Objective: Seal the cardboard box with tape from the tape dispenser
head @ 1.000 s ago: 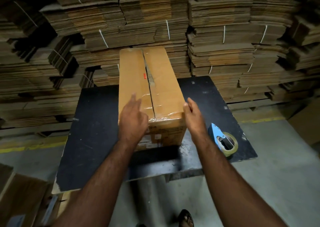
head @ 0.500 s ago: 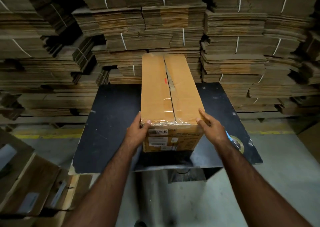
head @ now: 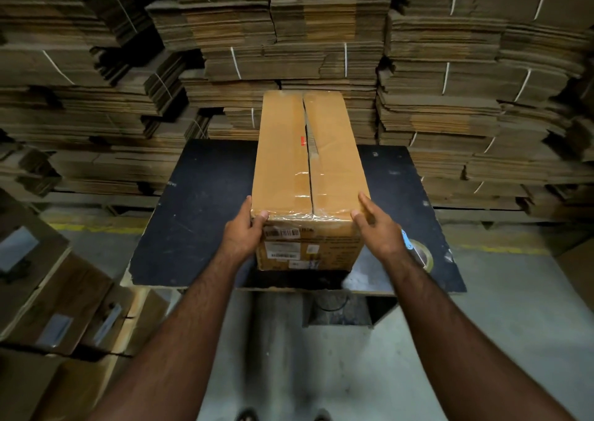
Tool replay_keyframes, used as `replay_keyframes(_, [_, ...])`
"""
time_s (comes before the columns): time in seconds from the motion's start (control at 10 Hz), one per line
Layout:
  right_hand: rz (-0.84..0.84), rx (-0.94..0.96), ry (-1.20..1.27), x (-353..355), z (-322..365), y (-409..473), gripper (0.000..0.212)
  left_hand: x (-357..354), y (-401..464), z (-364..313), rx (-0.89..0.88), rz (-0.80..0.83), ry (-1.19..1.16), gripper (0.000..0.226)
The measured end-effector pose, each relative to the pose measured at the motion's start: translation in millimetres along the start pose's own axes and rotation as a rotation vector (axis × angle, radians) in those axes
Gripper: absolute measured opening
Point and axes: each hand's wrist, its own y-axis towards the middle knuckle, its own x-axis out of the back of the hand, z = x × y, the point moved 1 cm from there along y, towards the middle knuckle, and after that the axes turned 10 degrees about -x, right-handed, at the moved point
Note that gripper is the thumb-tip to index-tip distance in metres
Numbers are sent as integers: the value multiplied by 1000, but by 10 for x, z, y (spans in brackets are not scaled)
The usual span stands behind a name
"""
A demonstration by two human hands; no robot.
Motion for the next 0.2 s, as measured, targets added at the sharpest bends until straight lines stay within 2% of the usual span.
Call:
replay_keyframes(0.1, [16,-36,40,-36,-3,6,52,9,6,14,2,10,-10,60])
replay_keyframes(0.2, [-12,-36,-51,-107,38,-38,54,55,10,-9,-2,8,46,57])
